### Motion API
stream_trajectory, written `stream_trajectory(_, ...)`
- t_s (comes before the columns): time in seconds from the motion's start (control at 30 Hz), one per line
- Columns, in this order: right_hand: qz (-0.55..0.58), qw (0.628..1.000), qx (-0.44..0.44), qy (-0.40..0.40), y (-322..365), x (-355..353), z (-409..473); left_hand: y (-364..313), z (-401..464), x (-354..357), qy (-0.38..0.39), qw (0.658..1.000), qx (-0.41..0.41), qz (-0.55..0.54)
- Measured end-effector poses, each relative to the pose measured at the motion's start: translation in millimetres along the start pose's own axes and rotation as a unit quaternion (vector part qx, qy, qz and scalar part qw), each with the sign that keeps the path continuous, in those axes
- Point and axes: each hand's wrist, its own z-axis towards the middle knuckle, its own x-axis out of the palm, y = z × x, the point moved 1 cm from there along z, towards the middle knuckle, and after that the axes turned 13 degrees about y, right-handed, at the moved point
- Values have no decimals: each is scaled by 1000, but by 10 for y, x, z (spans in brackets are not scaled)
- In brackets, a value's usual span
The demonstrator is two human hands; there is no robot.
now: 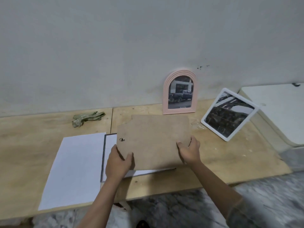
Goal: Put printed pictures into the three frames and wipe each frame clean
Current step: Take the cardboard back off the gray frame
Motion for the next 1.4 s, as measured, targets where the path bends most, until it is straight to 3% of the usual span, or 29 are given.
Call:
stream_trajectory(0.43,-97,985,120,-80,-988,-1629,-406,-751,-495,1712,169,977,15,128)
stream_trajectory(0.73,-241,959,149,-20,-1460,-1931,-276,-850,-548,2272,238,953,48,182)
stream_trajectory(0.93,-330,929,147,81,-1549,-1822,-153,-740,-569,2433,344,894,-5,288)
stream_trajectory(1.1,-326,931,148,76,-1582,-1759,-107,-783,-597,2470,337,893,-7,298)
stream_trajectory(1.17,-322,937,121,59,-1576,-1712,-80,-740,-558,2460,321,908,1,271)
stream_trajectory(1.4,-316,946,-12,70,-1187,-1192,62,-682,-563,2042,119,981,84,130)
